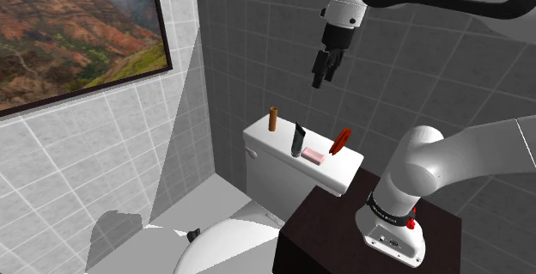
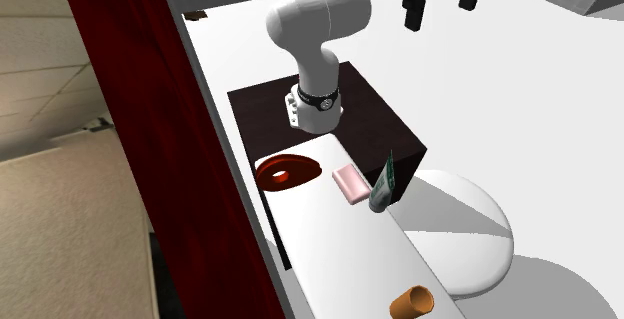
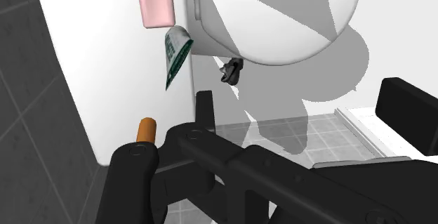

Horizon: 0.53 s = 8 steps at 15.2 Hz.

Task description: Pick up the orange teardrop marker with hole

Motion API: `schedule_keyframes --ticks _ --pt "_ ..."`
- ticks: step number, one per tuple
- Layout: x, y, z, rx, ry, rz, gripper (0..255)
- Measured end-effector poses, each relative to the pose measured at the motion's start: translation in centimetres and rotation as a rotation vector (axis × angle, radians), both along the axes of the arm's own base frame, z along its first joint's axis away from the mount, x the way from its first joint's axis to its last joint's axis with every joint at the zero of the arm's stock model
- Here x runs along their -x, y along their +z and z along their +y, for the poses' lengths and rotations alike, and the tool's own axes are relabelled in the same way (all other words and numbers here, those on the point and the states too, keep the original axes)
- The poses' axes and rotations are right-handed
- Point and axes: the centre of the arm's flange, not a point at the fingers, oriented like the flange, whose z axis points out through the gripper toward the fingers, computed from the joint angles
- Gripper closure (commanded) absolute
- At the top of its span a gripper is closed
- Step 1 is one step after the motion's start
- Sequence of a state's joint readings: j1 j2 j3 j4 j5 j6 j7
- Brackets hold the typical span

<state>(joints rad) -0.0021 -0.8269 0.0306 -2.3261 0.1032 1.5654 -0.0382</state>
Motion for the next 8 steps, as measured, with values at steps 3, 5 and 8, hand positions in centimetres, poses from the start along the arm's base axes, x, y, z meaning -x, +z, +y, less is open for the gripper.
schedule_keyframes --ticks 3,5,8 --pt "0.9 -1.1 -0.6 0.004 0.059 -0.003 0" --pt "2.4 -2.8 -1.8 0.01 0.15 -0.007 0" --pt "3.9 -5.8 -3.5 0.02 0.301 -0.015 0"
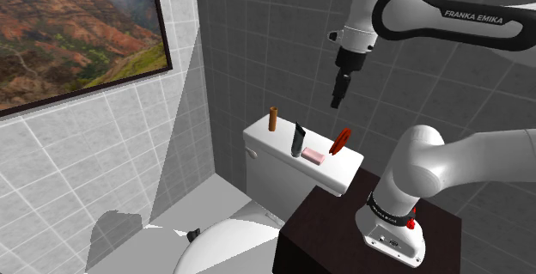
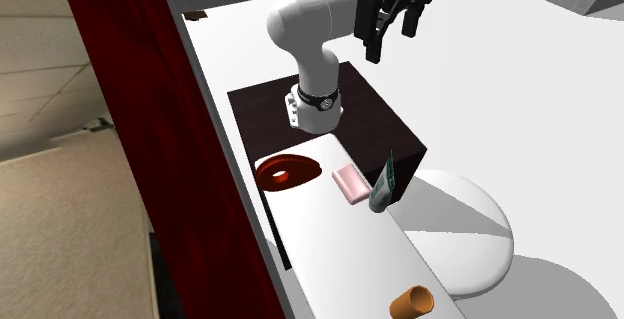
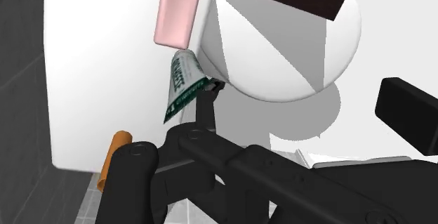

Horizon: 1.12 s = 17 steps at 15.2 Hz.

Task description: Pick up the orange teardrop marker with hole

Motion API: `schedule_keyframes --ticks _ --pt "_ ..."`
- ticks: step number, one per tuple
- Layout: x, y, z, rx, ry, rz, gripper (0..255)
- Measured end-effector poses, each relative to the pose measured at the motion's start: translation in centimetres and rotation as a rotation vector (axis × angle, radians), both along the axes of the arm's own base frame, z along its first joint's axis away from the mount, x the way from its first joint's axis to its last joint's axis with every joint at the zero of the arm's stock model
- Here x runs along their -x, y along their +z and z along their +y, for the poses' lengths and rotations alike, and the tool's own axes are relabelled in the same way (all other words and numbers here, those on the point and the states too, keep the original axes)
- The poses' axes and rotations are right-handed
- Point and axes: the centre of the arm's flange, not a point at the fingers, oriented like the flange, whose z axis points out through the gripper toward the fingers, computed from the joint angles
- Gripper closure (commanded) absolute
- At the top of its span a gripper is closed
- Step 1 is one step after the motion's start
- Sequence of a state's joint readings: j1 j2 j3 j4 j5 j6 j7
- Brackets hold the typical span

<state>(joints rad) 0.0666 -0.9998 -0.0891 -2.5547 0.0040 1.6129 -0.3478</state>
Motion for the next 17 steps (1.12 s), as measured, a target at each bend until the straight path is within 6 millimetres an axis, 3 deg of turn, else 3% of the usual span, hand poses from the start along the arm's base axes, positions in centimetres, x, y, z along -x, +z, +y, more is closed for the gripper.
schedule_keyframes --ticks 9,17 --pt "3.5 -8.2 -7.2 0.03 0.464 -0.024 0" --pt "2.7 -15.7 -14.4 0.058 0.88 -0.045 0"
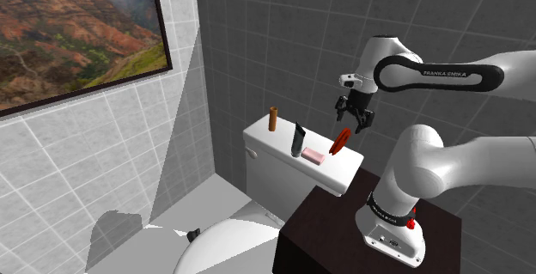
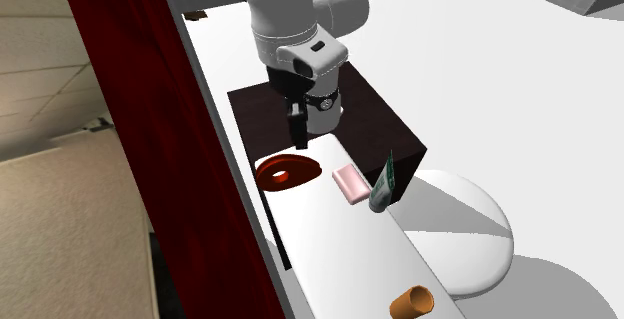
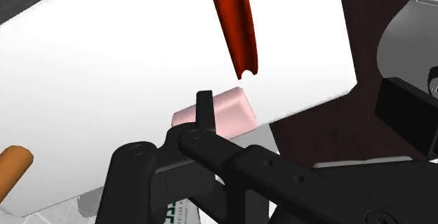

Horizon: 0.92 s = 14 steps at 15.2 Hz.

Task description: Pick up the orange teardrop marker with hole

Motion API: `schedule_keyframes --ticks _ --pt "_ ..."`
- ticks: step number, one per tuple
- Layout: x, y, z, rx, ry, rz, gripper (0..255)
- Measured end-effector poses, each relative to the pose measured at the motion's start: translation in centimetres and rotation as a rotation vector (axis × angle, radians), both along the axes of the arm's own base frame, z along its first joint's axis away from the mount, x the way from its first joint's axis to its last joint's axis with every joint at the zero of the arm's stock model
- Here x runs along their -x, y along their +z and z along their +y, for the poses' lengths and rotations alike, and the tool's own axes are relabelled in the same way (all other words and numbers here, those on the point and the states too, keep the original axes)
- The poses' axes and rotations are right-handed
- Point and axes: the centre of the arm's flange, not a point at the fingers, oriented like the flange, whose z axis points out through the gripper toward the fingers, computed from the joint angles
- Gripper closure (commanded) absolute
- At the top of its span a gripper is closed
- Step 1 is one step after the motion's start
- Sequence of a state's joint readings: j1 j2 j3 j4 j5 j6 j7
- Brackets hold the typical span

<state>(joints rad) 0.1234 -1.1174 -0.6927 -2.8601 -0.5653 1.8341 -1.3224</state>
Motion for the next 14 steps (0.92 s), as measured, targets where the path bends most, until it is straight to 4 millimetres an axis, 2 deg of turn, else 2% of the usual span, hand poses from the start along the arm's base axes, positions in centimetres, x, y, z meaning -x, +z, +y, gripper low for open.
schedule_keyframes --ticks 5,12,13,14 --pt "-1.3 -4.3 -4.1 0.016 0.227 -0.012 0" --pt "-1.4 -8.0 -4.2 0.019 0.254 -0.013 0" --pt "-1.4 -8.2 -4.3 0.019 0.254 -0.013 255" --pt "-1.4 -8.3 -4.3 0.019 0.254 -0.014 255"
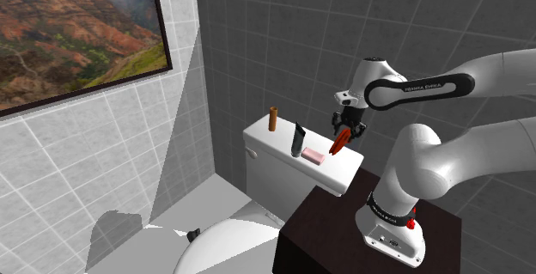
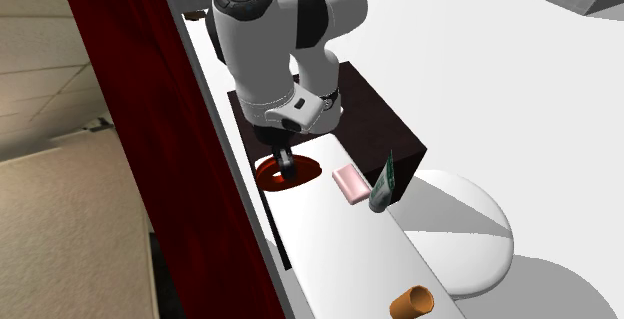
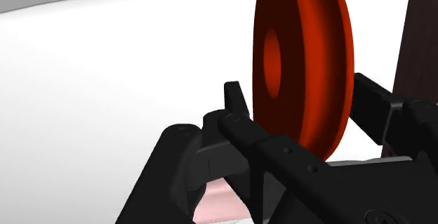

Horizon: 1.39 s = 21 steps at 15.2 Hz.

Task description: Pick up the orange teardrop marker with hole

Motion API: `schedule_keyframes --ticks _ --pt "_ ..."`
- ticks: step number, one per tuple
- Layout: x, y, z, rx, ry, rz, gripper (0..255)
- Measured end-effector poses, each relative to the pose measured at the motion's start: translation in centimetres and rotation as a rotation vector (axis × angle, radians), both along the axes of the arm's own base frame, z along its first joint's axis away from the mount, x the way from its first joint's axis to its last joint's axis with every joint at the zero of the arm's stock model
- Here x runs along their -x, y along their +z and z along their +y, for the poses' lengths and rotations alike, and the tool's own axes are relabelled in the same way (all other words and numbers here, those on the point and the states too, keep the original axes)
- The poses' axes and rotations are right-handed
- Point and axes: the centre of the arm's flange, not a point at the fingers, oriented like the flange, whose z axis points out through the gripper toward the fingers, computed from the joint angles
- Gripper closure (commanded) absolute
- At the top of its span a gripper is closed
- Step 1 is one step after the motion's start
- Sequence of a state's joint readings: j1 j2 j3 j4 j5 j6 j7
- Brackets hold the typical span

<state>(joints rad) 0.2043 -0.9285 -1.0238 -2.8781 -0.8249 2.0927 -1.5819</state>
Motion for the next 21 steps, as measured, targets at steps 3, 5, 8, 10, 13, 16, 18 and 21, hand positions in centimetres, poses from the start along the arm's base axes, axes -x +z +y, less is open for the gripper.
schedule_keyframes --ticks 3,5,8,10,13,16,18,21 --pt "0.0 -0.1 0.0 0.0 0.0 0.0 255" --pt "0.0 -0.1 -0.1 0.0 0.0 -0.001 255" --pt "0.0 -0.1 -0.1 0.0 0.0 -0.001 255" --pt "0.1 0.2 0.0 0.0 0.0 -0.001 255" --pt "0.2 1.4 0.1 0.0 0.0 0.0 255" --pt "0.0 3.0 0.0 0.0 0.0 0.0 255" --pt "0.0 4.0 0.1 0.001 0.0 0.0 255" --pt "-0.1 5.7 0.1 0.0 0.0 0.0 255"
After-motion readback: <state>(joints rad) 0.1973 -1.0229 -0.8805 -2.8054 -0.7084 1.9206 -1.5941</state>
